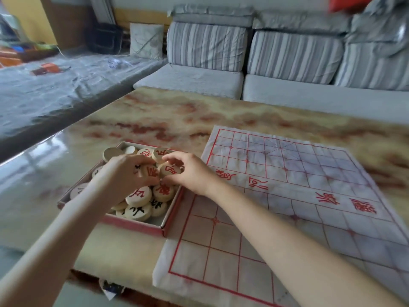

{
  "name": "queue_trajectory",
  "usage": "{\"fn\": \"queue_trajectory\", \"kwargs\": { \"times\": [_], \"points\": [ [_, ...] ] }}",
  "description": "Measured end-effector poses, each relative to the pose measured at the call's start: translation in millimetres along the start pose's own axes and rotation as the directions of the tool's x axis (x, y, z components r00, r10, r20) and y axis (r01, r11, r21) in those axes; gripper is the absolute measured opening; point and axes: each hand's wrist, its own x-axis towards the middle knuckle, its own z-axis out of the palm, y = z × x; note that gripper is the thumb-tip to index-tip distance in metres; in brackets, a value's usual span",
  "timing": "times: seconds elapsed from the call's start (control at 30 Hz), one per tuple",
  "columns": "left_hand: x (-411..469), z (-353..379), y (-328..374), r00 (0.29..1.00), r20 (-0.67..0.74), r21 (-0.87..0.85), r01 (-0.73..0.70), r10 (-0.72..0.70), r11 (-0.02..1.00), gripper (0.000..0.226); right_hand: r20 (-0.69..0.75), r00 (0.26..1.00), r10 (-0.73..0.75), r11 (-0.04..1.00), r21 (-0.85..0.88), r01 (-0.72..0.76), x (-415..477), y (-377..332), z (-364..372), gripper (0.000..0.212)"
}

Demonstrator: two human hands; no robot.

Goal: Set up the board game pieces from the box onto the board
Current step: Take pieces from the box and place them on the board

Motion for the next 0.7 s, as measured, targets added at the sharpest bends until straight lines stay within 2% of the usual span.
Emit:
{"fn": "queue_trajectory", "kwargs": {
  "times": [0.1,0.37,0.6,0.7],
  "points": [
    [-6,-2,2,1.000,-0.001,-0.020,-0.006,0.006,1.000,0.051,-0.054,0.998,0.044,0.999,-0.029,-0.045,-6,-8,6,0.048],
    [-22,-13,12,0.994,-0.110,-0.018,-0.004,0.002,1.000,0.054,-0.118,0.990,0.073,0.997,-0.008,-0.075,-31,-32,11,0.048],
    [-45,-35,12,0.979,-0.197,-0.208,0.005,-0.046,0.978,0.057,-0.149,0.986,0.072,0.997,0.048,-0.066,-52,-58,13,0.051],
    [-53,-41,14,0.974,-0.219,-0.323,-0.022,-0.053,0.946,0.051,-0.164,0.985,0.060,0.995,0.087,-0.046,-64,-64,14,0.053]
  ]
}}
